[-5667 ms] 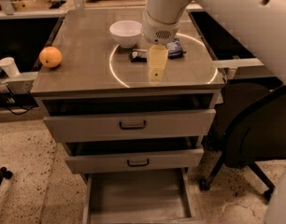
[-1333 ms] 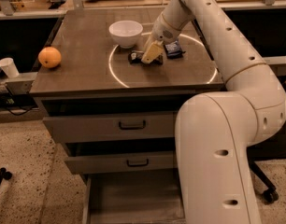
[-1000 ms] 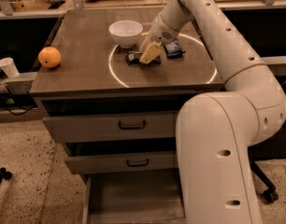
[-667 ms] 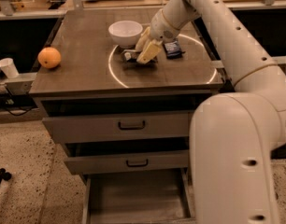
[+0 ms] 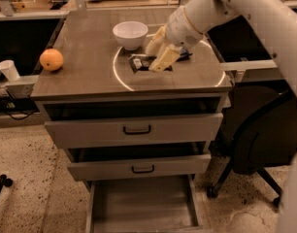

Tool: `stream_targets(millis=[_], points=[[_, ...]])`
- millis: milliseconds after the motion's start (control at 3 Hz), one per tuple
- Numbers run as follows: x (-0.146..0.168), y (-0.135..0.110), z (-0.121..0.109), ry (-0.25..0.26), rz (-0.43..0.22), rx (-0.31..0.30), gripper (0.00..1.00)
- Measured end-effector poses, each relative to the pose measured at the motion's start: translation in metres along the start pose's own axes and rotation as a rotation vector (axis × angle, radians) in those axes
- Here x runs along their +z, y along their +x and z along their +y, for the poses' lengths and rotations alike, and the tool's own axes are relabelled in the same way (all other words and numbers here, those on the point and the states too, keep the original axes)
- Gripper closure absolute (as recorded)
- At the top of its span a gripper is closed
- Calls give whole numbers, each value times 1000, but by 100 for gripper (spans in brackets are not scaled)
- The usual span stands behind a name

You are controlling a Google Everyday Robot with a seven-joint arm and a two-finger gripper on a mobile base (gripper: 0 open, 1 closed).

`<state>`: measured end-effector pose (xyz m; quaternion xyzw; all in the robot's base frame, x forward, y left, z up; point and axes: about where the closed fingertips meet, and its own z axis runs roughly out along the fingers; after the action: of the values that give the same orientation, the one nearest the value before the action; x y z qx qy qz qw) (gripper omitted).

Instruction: Place rxbar chocolate into bottom drawer

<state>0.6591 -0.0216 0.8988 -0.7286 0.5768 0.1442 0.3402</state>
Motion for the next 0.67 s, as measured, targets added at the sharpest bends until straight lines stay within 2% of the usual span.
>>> stream_targets(millis=[333,667], points=[[6,28,36,38,9,60,100],[33,60,85,22,78,105,100]])
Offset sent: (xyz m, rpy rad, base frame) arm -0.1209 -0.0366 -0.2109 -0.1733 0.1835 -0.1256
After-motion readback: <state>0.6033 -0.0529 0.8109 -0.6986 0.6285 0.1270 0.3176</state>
